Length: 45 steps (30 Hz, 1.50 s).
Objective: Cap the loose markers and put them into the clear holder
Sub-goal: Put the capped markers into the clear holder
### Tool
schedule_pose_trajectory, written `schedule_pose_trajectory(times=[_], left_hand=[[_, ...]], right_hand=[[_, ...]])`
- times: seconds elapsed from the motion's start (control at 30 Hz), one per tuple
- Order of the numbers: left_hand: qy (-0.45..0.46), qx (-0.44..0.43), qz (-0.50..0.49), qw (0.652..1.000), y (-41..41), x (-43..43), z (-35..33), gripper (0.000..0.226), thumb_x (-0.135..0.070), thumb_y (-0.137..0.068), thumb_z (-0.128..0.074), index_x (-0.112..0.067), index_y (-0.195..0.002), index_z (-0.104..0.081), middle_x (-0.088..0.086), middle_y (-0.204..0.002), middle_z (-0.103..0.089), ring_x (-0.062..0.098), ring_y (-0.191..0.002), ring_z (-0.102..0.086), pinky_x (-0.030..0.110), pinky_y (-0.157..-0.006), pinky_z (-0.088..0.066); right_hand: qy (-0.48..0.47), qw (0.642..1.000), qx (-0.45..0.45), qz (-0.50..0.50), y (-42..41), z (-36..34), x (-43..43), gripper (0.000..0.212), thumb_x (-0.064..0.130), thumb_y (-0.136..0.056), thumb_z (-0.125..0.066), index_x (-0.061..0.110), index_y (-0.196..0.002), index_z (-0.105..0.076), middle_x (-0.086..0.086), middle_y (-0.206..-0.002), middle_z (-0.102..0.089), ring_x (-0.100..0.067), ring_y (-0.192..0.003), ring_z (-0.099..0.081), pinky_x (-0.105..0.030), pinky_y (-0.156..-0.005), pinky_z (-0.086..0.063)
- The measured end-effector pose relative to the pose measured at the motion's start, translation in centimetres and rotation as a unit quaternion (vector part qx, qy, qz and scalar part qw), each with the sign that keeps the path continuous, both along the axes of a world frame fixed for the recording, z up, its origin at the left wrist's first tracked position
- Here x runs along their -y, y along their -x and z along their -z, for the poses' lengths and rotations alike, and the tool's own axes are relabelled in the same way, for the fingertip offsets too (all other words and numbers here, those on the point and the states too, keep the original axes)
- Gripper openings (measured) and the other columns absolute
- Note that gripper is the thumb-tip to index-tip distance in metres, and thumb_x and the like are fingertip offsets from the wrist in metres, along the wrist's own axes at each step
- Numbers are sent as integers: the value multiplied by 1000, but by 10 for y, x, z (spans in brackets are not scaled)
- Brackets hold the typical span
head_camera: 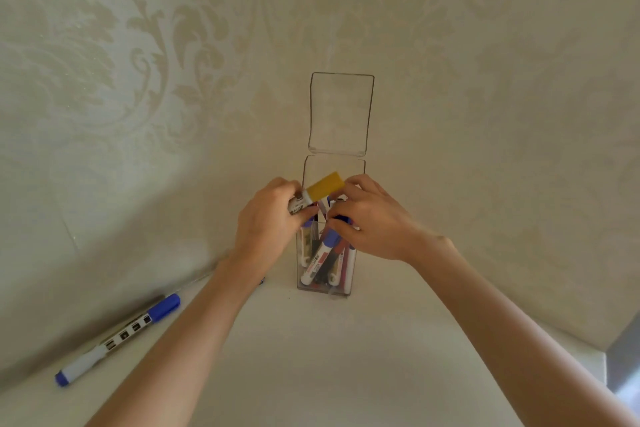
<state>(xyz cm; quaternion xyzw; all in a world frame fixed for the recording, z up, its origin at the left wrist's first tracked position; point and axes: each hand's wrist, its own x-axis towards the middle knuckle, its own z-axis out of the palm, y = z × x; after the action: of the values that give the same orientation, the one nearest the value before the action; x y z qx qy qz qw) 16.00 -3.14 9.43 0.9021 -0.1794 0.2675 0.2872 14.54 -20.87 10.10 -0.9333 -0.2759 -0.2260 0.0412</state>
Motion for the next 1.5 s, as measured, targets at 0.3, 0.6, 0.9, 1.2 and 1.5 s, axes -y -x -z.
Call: schedule_pose_trajectory(times=[0.3, 0.6, 0.9, 1.2, 1.5], left_hand=[[90, -66, 43, 993, 9, -3, -4, 28, -31, -81, -67, -4, -77, -63, 5, -90, -49, 19, -69, -50, 35, -66, -44], [169, -108, 53, 978, 18, -26, -6, 49, -33, -78, -69, -19, -122, -51, -6, -119, -51, 9, -101, -54, 14, -74, -39], [217, -167, 107, 956, 18, -9, 48, 39, -14, -82, -67, -17, -119, -54, -11, -100, -61, 4, -88, -60, 10, -75, -46], [86, -154, 4, 984, 43, -89, 70, 24, -18, -84, -65, -21, -108, -62, -4, -110, -60, 11, -98, -59, 30, -85, -47], [8, -173, -178, 969, 75, -183, 105, 36, -27, -85, -62, -17, -120, -58, 5, -112, -64, 25, -102, -59, 34, -82, -46]], right_hand=[[-432, 885, -164, -49, 25, -22, -24, 35, 22, -89, -61, 17, -122, -53, 5, -107, -63, -10, -100, -59, -22, -81, -51], [-560, 828, 31, 4, 17, -55, -20, 32, 8, -90, -56, 21, -115, -42, -5, -92, -66, -13, -85, -64, -16, -70, -51], [-331, 933, -130, 61, -3, -13, -53, 13, 5, -90, -50, 12, -102, -52, -9, -84, -65, -21, -75, -63, -37, -67, -55], [-97, 992, 60, 53, 4, 6, -51, 29, 20, -92, -50, 5, -78, -71, -9, -91, -69, -30, -100, -48, -32, -89, -37], [-177, 932, -237, 211, 31, 76, -151, 49, 52, -95, -33, 9, -117, -43, -11, -102, -62, -28, -90, -58, -34, -69, -41]])
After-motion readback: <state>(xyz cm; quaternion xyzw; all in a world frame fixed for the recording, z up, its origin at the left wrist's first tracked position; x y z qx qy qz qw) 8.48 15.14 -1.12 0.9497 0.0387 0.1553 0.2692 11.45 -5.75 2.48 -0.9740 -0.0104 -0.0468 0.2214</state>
